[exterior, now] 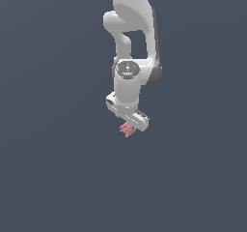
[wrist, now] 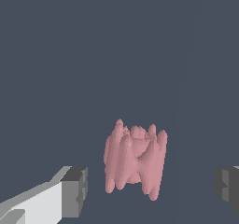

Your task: Pick up the object and move it to a goal position.

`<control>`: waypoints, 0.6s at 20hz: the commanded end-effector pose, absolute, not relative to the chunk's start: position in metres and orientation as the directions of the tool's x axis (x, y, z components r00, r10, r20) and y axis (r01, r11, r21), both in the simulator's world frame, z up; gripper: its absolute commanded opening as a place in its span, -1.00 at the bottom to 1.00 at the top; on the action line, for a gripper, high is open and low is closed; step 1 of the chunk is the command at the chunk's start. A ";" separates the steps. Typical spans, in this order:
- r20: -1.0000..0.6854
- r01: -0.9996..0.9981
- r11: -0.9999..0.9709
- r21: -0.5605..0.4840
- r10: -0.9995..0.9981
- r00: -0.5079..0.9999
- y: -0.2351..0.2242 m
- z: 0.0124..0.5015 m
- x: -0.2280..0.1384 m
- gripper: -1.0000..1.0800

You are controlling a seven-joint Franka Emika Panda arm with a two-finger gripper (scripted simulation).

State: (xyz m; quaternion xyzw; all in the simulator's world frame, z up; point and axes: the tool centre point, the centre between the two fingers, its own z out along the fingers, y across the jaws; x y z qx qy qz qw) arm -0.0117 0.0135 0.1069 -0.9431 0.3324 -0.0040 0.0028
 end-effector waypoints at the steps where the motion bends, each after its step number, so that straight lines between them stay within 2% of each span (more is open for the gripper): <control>1: 0.003 -0.665 -0.747 -0.006 -0.665 0.747 0.017 0.102 -0.014 0.92; 12: 0.000 -0.741 -0.671 0.000 -0.741 0.671 0.023 0.090 -0.019 0.92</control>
